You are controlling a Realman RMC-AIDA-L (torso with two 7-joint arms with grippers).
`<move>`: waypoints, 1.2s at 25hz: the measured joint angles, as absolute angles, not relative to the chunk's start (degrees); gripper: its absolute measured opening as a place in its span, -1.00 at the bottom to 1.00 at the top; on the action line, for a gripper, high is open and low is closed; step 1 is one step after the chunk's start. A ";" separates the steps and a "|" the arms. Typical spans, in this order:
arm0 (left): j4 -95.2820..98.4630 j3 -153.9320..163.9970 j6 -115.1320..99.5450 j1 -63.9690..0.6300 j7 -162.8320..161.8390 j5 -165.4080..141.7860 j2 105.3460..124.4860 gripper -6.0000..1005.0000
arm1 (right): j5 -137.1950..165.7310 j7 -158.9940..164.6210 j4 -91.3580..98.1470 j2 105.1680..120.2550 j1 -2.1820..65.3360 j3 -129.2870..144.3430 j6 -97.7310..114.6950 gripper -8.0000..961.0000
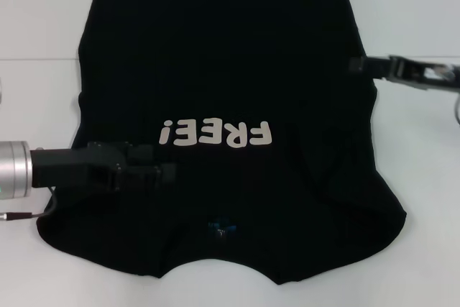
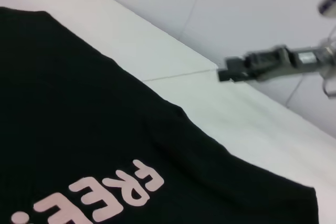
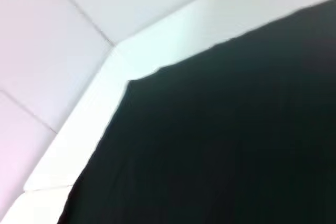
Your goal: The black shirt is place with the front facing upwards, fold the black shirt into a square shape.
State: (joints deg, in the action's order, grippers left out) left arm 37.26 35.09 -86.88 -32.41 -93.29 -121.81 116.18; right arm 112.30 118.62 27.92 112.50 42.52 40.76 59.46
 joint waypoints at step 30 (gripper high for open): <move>52.09 34.54 -95.88 -35.93 -148.55 -148.88 109.87 0.64 | 109.64 57.94 31.99 118.96 18.77 36.33 84.83 0.97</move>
